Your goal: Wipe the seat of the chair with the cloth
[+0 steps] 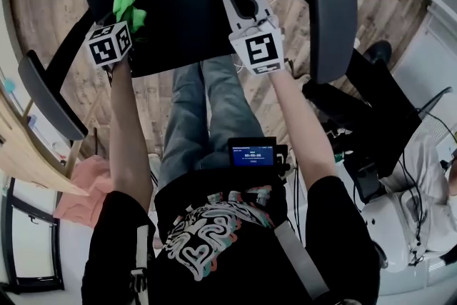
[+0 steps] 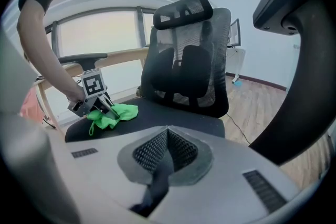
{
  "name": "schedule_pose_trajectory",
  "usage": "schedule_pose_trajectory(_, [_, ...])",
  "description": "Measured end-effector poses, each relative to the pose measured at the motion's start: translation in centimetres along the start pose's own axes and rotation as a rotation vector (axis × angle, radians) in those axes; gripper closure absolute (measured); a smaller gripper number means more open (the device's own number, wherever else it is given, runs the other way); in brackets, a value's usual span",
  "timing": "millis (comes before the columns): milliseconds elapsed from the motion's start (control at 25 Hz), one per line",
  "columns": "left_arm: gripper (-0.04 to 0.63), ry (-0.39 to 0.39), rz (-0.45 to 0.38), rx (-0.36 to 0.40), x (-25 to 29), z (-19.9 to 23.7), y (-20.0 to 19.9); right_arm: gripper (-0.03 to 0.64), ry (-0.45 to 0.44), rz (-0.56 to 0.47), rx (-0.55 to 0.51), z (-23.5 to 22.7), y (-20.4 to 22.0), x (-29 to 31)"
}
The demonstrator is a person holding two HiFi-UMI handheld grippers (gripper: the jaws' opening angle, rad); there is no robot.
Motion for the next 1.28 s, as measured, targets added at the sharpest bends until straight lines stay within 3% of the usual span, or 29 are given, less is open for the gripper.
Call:
schedule_pose_trajectory(480, [0.524, 0.017, 0.033, 0.063, 1.0, -1.4, -0.5, 0.617, 0.007, 0.013, 0.011, 0.4, 1.0, -0.5])
schedule_pose_trajectory(1000, [0.523, 0.172, 0.06, 0.216, 4.3, -9.9, -1.3, 0.617, 0.047, 0.017, 0.041, -0.6, 1.9, -1.4])
schedule_pose_trajectory(1280, [0.523, 0.222, 0.07, 0.259, 5.0, -12.8, -1.5, 0.617, 0.071, -0.012, 0.04, -1.1, 2.8, -1.5])
Point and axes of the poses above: the fingertips, and each gripper's own axes: x forward along the fingers, z to its left, y out of its underside, the point moved 8 cm from there along -x, backward along the fingers
